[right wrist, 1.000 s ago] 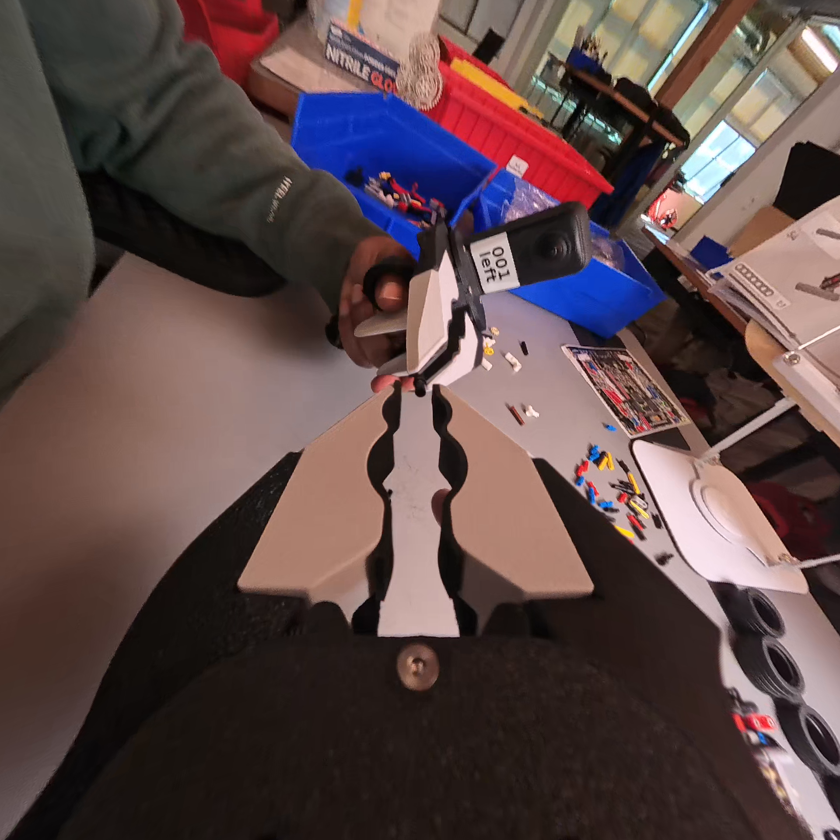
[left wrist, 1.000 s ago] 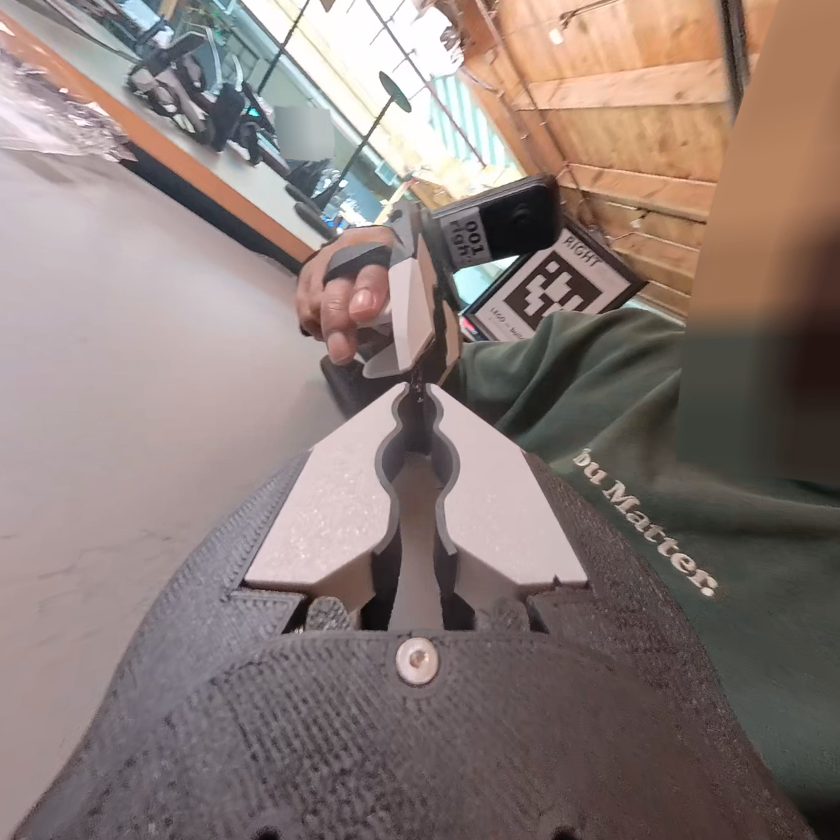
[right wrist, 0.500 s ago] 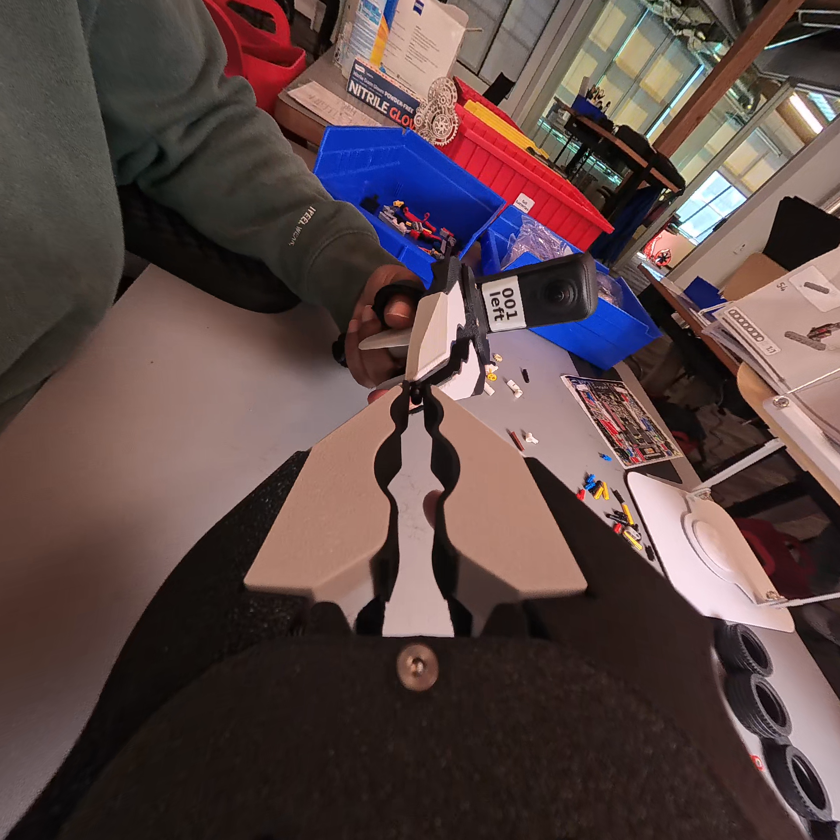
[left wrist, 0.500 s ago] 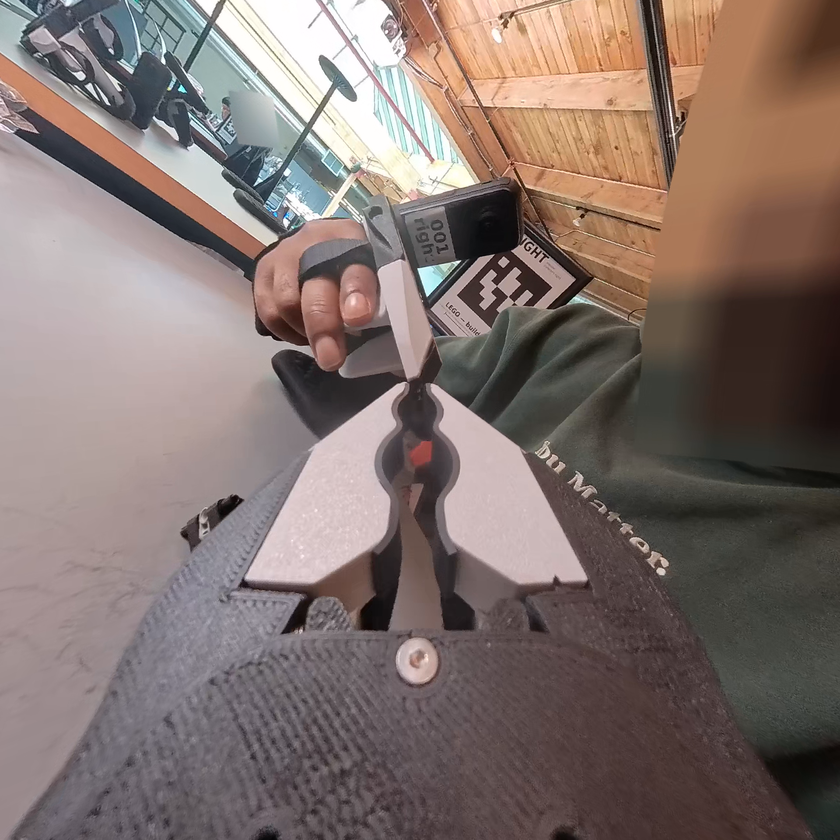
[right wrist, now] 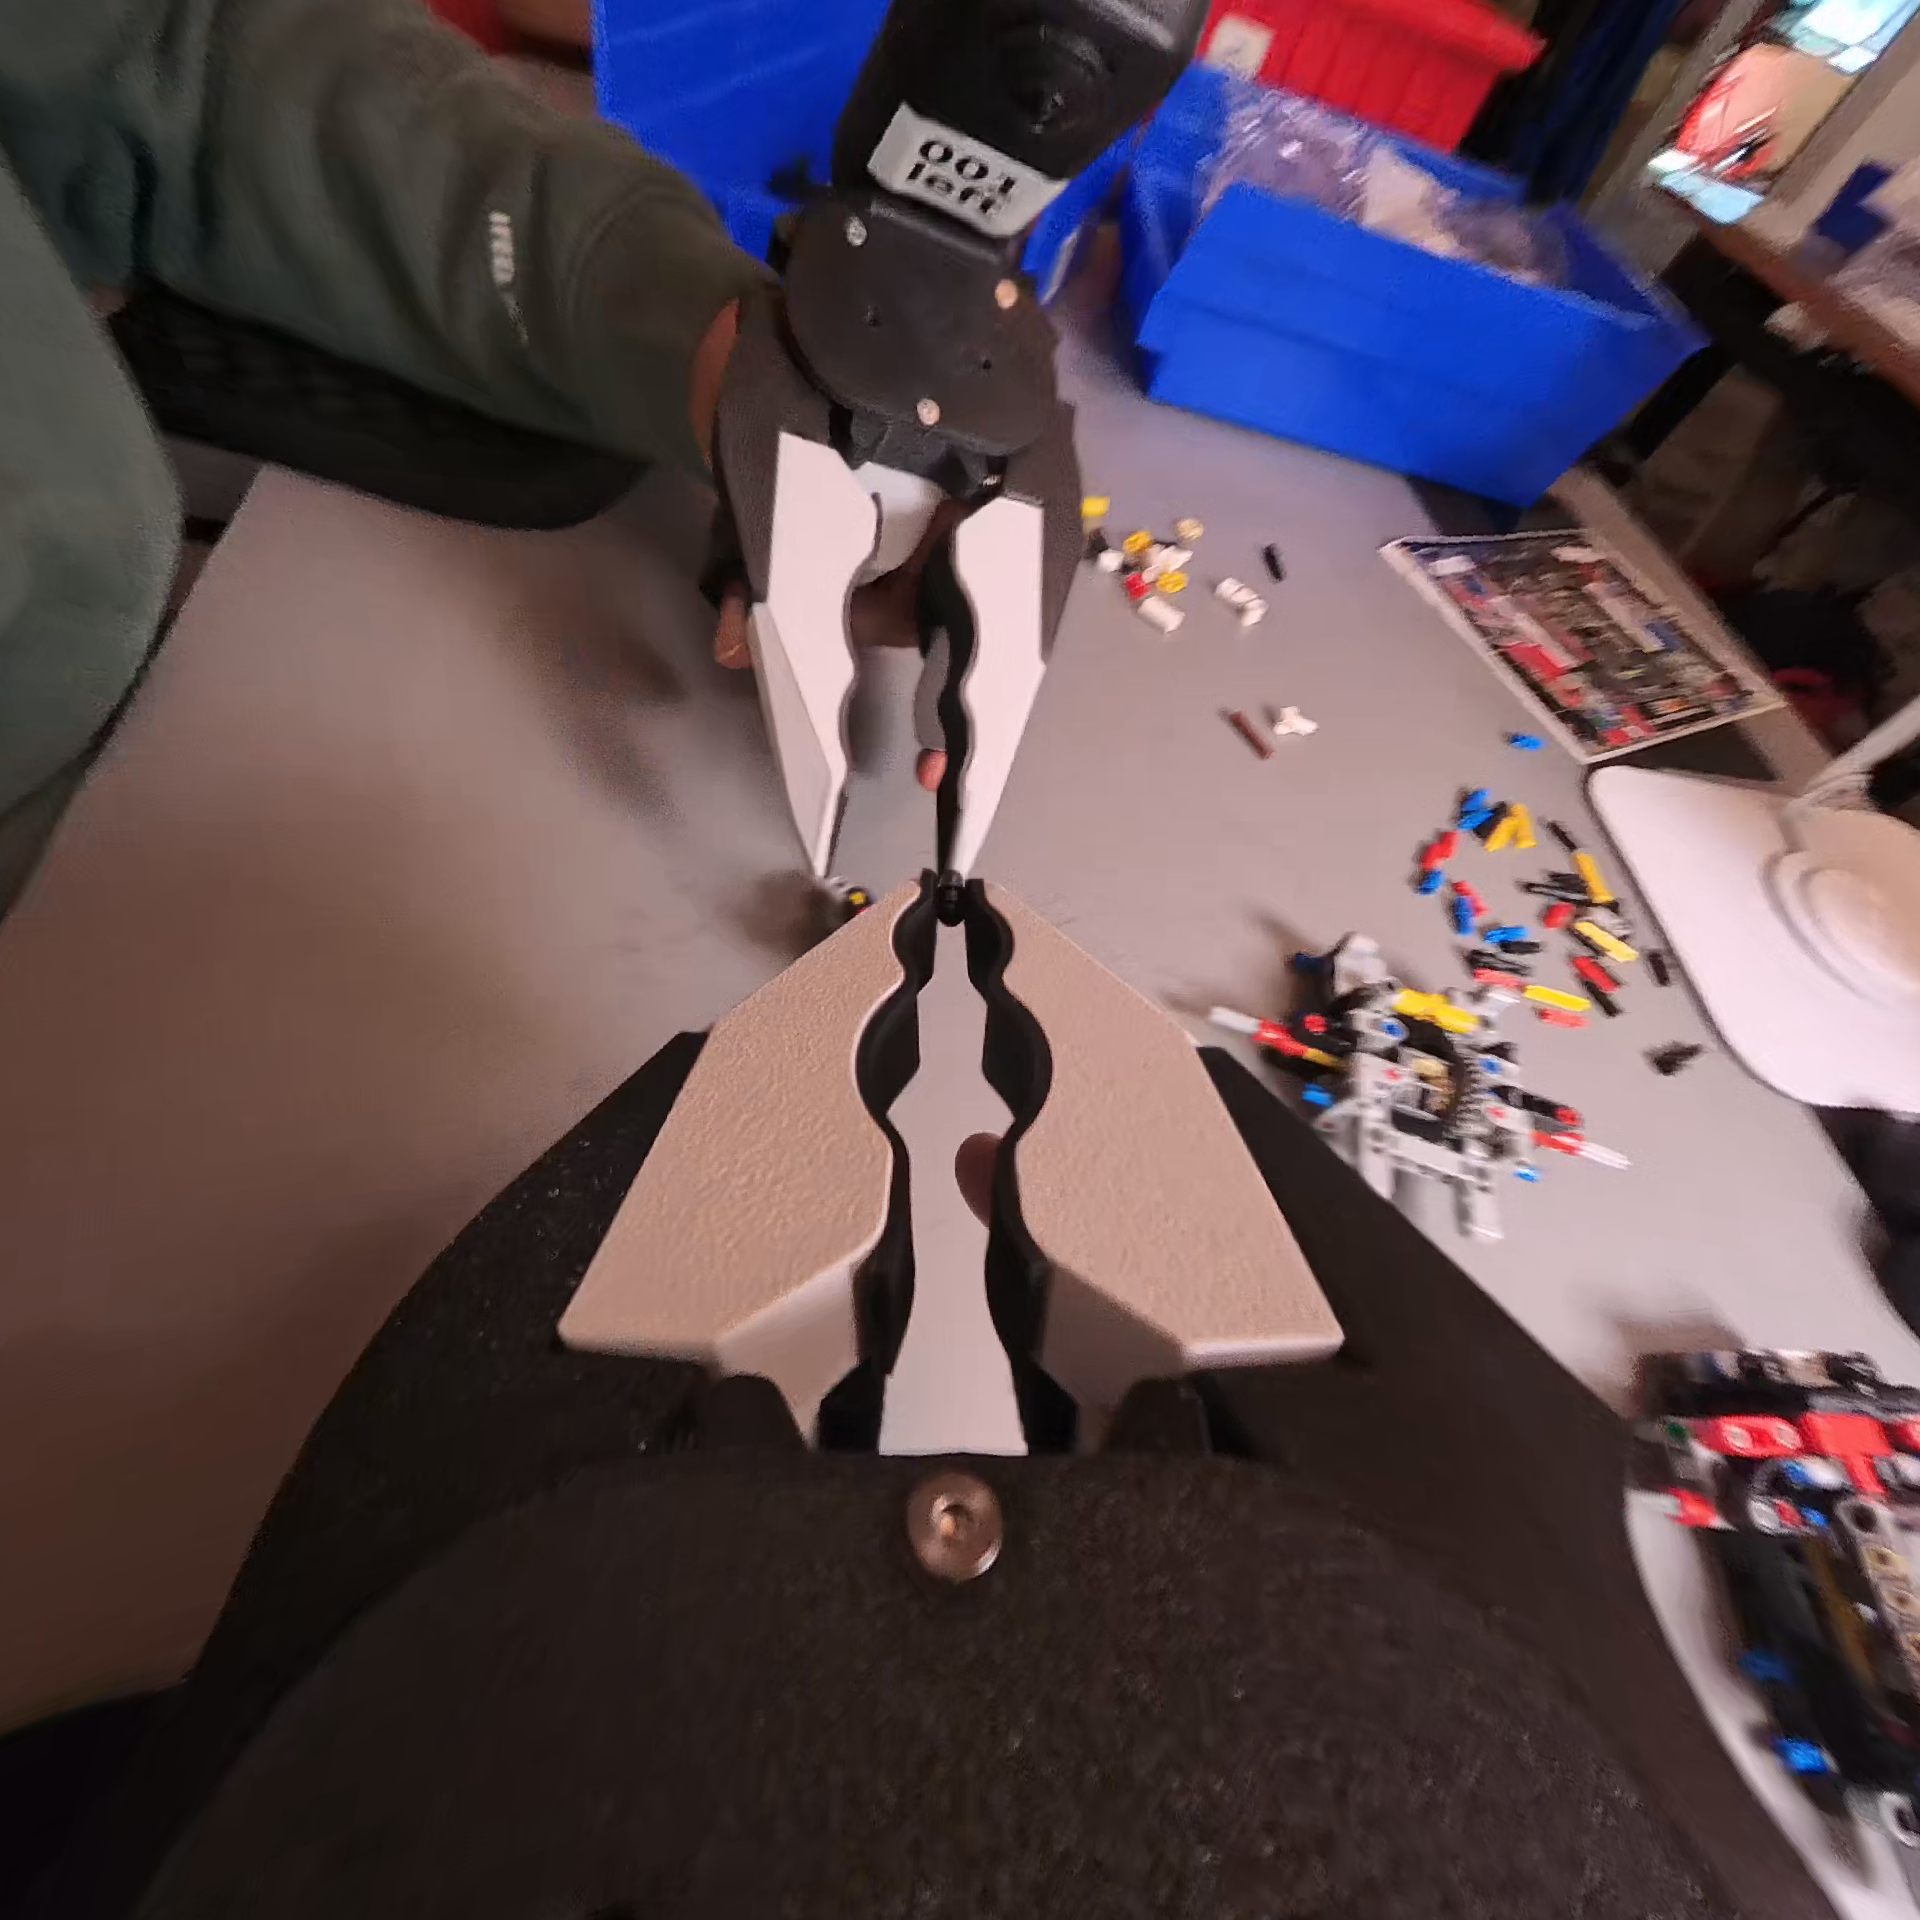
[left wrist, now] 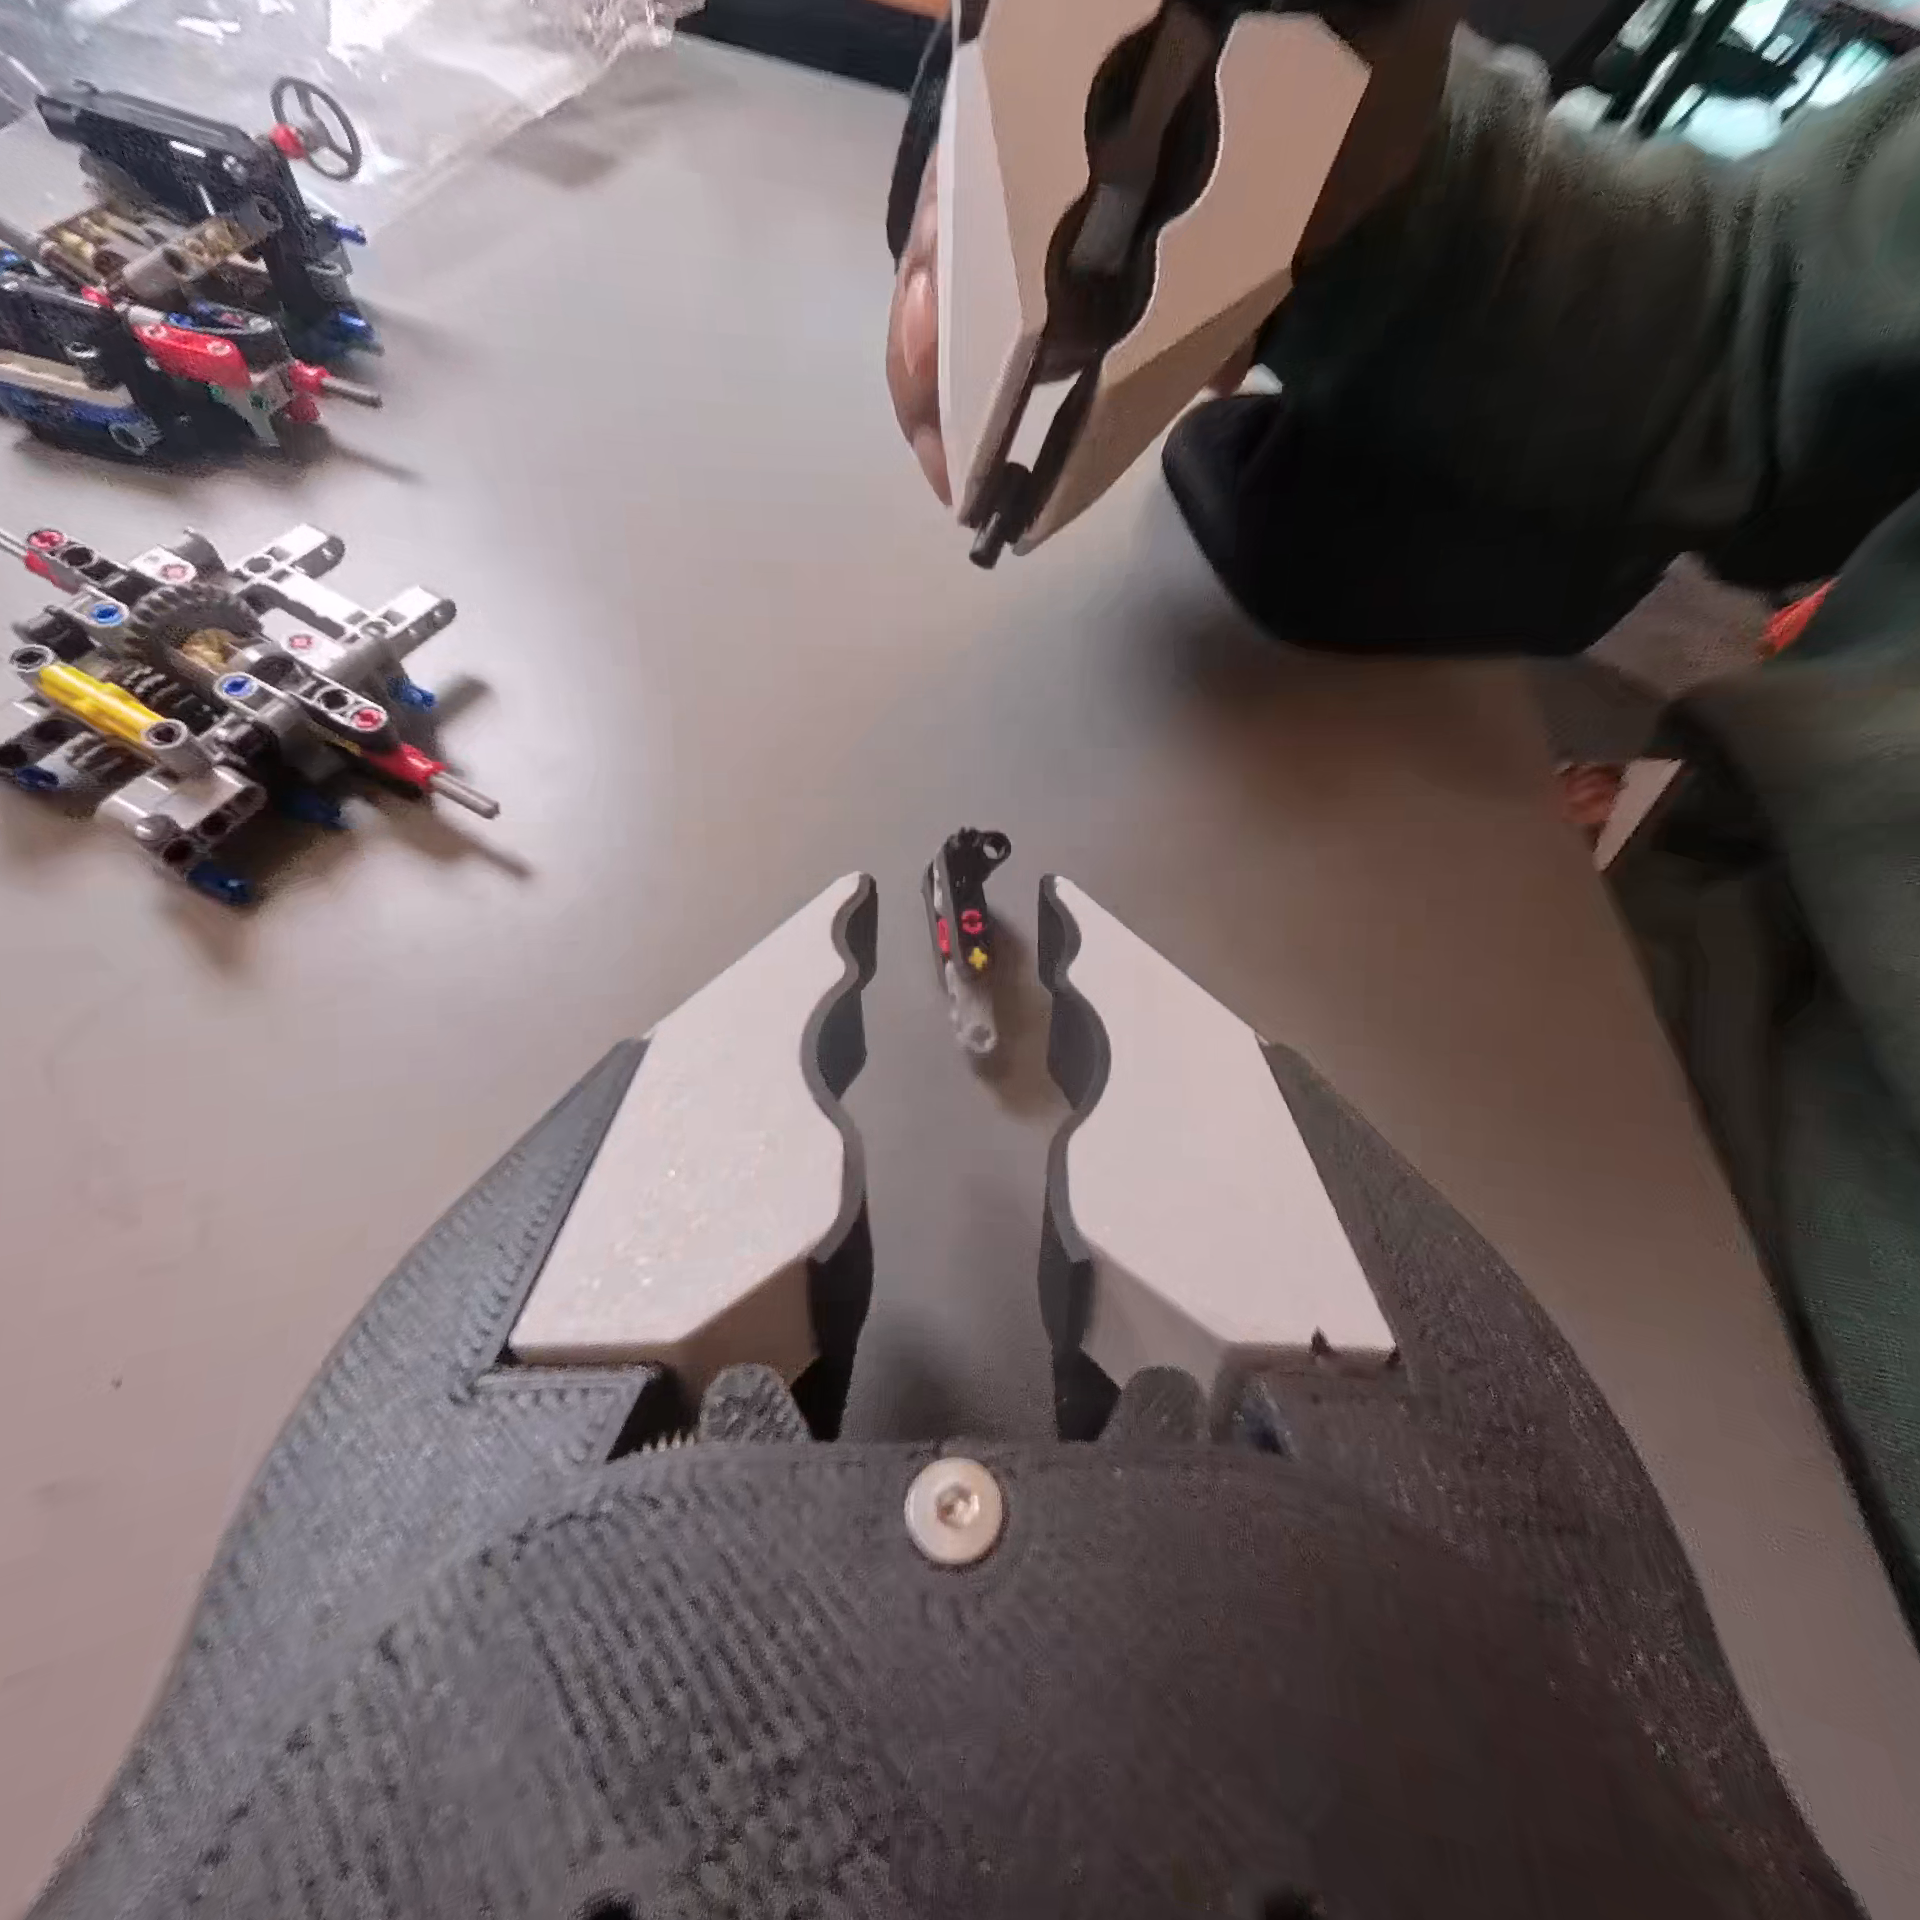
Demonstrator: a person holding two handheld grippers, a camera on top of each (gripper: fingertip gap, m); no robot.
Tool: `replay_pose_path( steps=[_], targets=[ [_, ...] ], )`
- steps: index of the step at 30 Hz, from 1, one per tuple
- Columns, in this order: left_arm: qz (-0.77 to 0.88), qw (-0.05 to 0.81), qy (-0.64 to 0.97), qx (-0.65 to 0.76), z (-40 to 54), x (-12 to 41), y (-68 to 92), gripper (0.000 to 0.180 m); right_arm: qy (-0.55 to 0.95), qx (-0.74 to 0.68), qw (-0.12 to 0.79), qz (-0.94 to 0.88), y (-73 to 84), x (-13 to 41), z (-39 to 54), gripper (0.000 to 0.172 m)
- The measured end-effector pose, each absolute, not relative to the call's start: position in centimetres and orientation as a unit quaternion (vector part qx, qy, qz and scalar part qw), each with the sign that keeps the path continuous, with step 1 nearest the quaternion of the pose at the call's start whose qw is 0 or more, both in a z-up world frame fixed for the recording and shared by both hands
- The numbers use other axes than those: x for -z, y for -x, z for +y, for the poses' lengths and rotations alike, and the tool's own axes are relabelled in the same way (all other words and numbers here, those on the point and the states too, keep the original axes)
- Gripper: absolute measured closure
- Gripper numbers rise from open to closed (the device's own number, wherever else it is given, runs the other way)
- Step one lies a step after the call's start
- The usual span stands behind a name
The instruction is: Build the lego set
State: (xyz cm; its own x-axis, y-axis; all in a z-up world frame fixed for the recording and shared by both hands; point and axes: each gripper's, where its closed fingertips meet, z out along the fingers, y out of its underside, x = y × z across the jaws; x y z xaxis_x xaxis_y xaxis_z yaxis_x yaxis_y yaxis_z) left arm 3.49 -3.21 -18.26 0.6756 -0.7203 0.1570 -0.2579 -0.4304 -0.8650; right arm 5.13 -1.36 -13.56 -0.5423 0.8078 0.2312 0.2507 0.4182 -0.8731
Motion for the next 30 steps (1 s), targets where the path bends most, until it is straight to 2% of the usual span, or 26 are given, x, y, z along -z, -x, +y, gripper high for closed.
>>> replay_pose_path(
  steps=[4, 7, 12, 22, 30],
  targets=[
    [0.347, 0.424, 0.822, 0.156, -3.2, 20.8, -4.1, 0.15, 0.322, -0.403, 0.282, -0.809, -5.8, 15.5, -3.7, 0.169],
    [0.363, 0.417, 0.825, 0.114, -2.8, 21.7, -4.1, 0.15, 0.32, -0.386, 0.275, -0.82, -5.5, 16.6, -4.0, 0.169],
    [0.362, 0.423, 0.827, 0.081, -2.3, 21.9, -3.6, 0.174, 0.335, -0.356, 0.279, -0.826, -4.9, 18.0, -3.3, 0.169],
    [0.338, 0.438, 0.819, 0.152, -2.7, 20.3, -3.9, 0.175, 0.358, -0.334, 0.275, -0.827, -5.0, 18.7, -2.3, 0.168],
    [0.344, 0.405, 0.835, 0.141, -3.0, 21.1, -3.5, 0.175, 0.348, -0.359, 0.294, -0.815, -4.5, 17.0, -3.1, 0.169]
  ],
)
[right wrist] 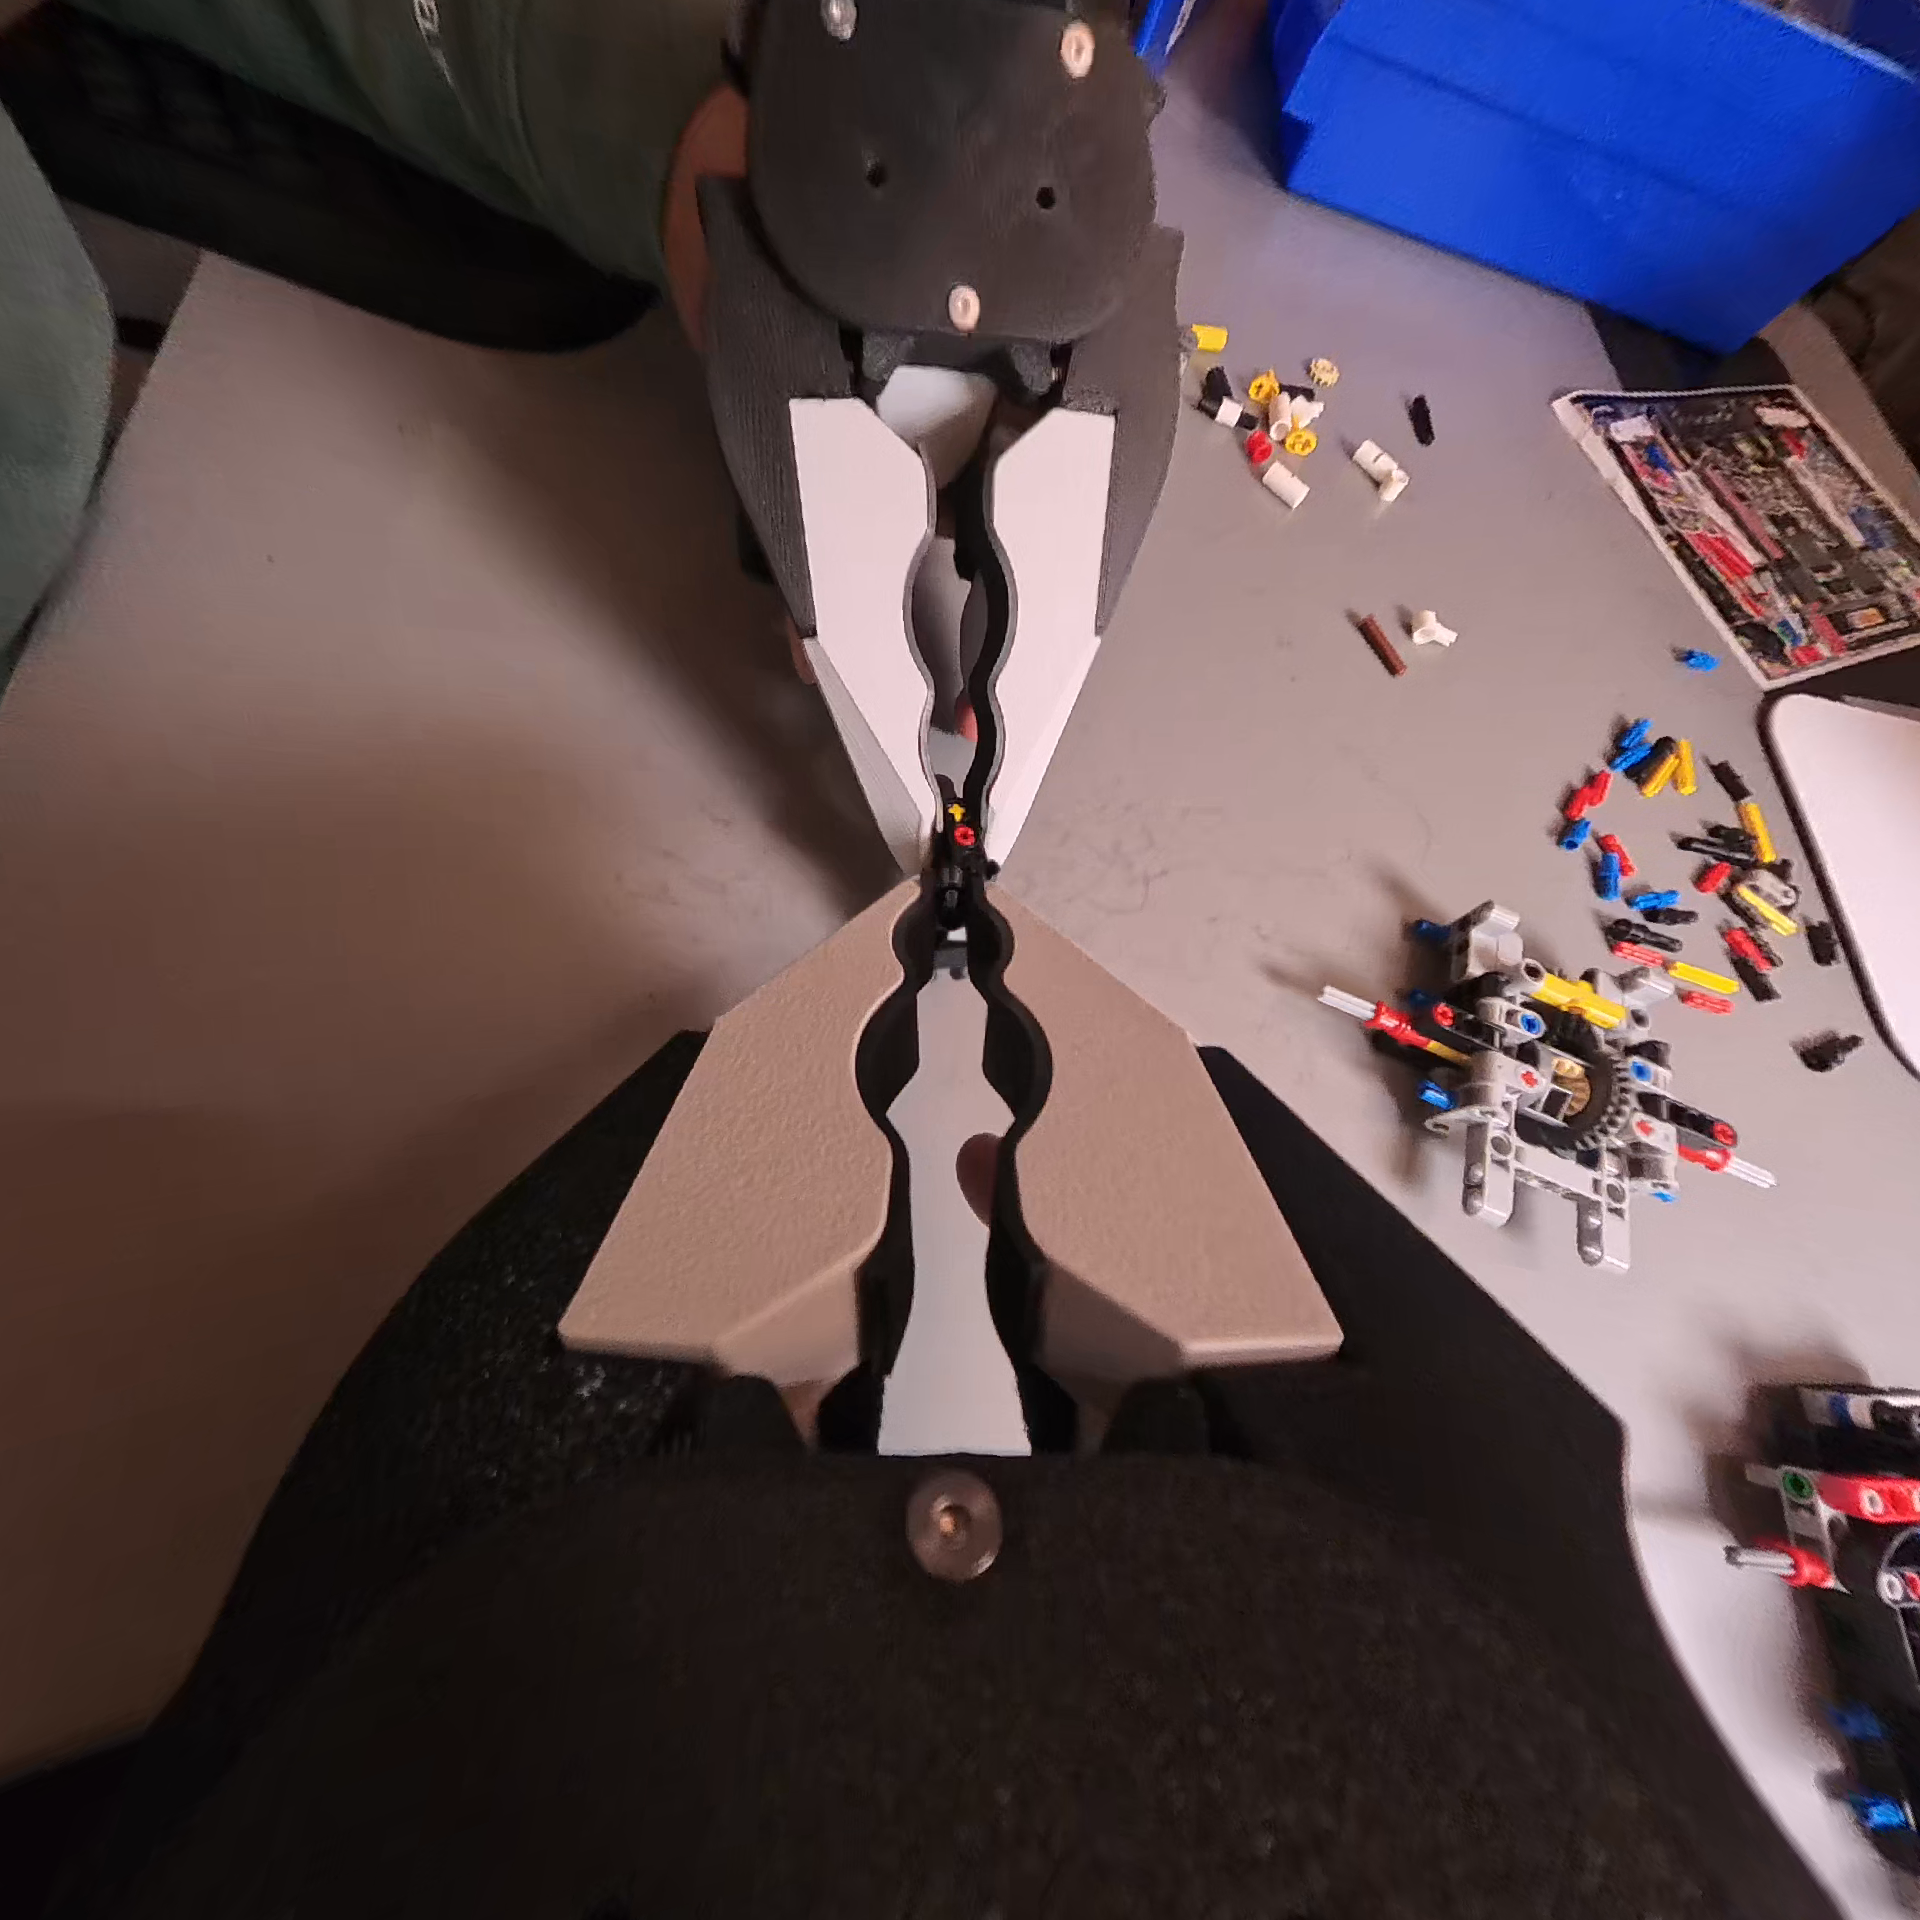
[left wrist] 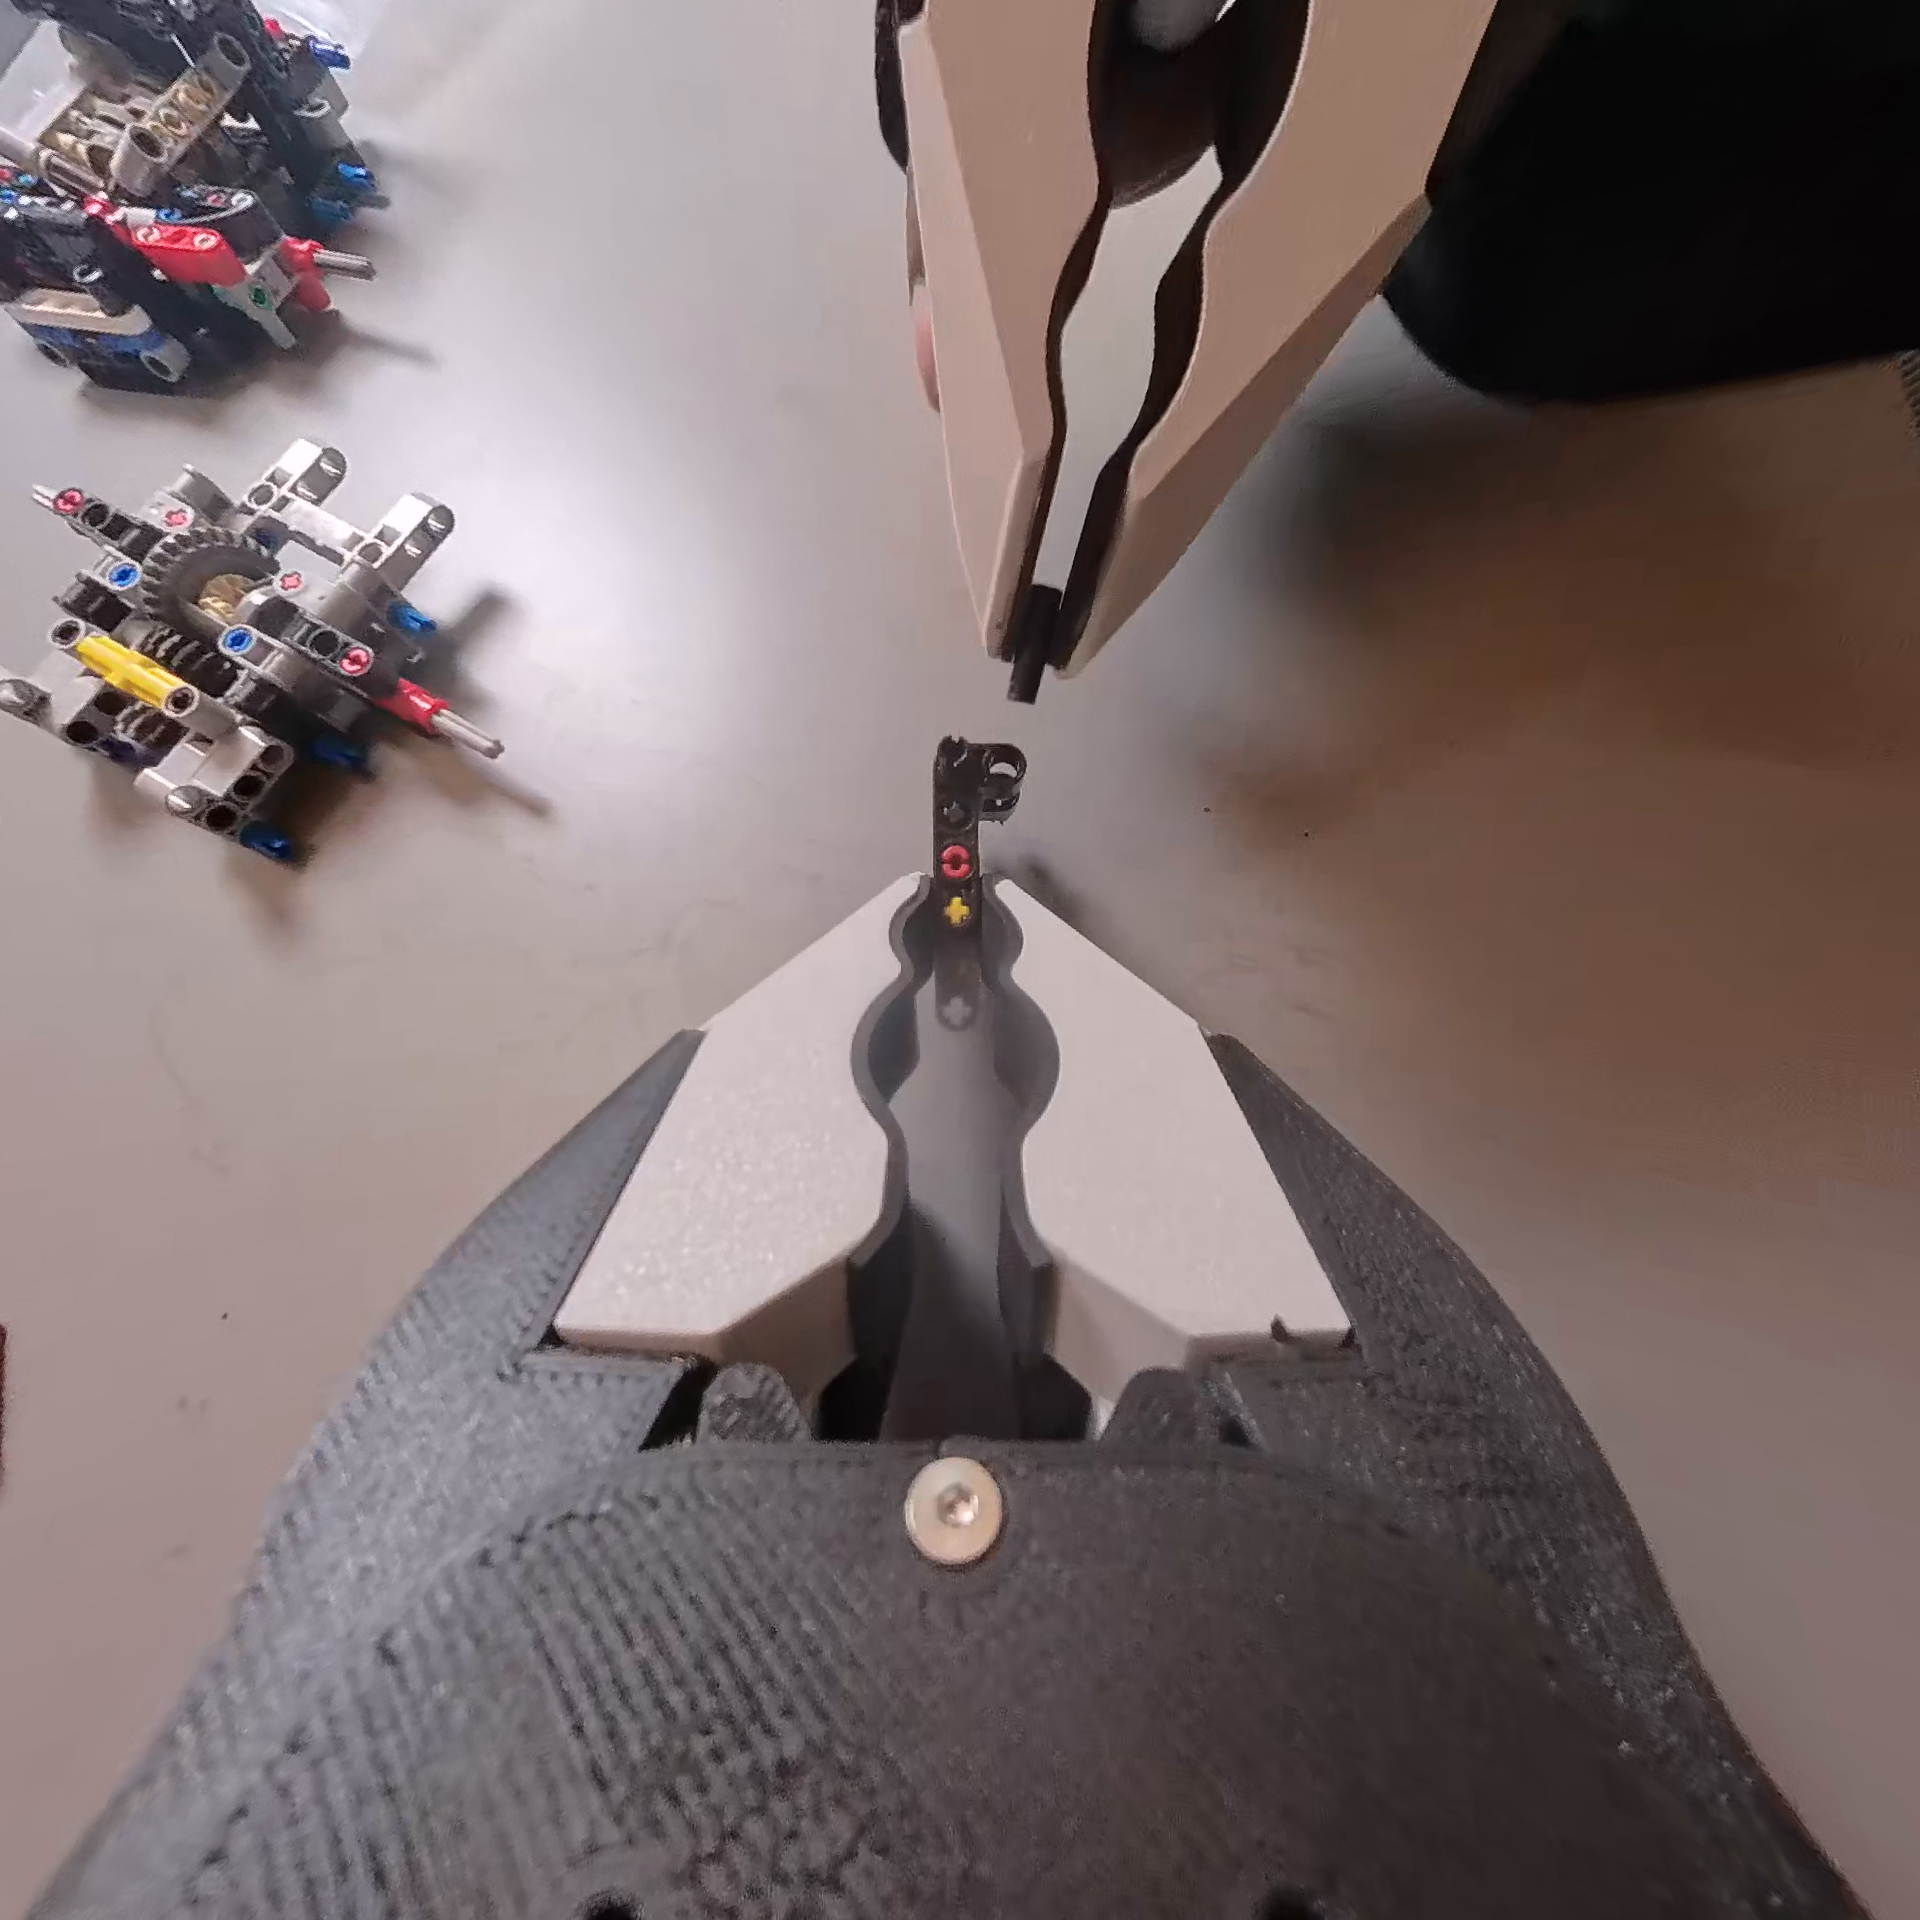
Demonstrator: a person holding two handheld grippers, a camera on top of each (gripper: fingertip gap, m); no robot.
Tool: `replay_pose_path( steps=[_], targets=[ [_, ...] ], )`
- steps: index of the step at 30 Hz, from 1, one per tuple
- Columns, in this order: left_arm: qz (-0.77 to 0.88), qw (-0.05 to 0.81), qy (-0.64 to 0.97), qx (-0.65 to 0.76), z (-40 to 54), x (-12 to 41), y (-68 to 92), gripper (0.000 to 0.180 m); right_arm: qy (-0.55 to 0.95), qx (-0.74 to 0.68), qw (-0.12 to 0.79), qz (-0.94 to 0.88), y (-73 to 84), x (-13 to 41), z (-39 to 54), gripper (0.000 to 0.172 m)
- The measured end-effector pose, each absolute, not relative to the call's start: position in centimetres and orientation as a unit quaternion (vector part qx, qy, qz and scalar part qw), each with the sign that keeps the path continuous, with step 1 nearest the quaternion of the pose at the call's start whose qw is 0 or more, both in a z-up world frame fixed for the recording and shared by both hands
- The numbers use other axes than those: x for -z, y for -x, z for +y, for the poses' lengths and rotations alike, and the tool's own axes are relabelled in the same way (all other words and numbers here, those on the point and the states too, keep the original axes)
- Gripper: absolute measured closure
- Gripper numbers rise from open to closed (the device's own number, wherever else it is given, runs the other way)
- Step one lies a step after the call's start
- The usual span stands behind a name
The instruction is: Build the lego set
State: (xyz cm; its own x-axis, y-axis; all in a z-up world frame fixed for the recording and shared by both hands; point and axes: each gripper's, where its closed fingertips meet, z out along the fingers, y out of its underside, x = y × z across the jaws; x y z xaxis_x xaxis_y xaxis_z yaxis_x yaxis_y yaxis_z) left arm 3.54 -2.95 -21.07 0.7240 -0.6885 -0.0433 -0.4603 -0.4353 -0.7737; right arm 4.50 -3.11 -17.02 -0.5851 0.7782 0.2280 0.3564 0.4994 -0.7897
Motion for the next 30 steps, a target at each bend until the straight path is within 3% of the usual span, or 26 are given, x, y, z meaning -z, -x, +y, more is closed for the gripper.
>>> replay_pose_path(
  steps=[20, 30],
  targets=[
    [0.33, 0.428, 0.817, 0.2, -3.2, 19.8, -3.8, 0.174, 0.37, -0.334, 0.251, -0.829, -5.0, 19.7, -2.6, 0.168],
    [0.327, 0.423, 0.821, 0.2, -2.9, 20.3, -4.2, 0.174, 0.331, -0.226, 0.275, -0.874, -5.3, 20.8, -2.4, 0.169]
  ],
)
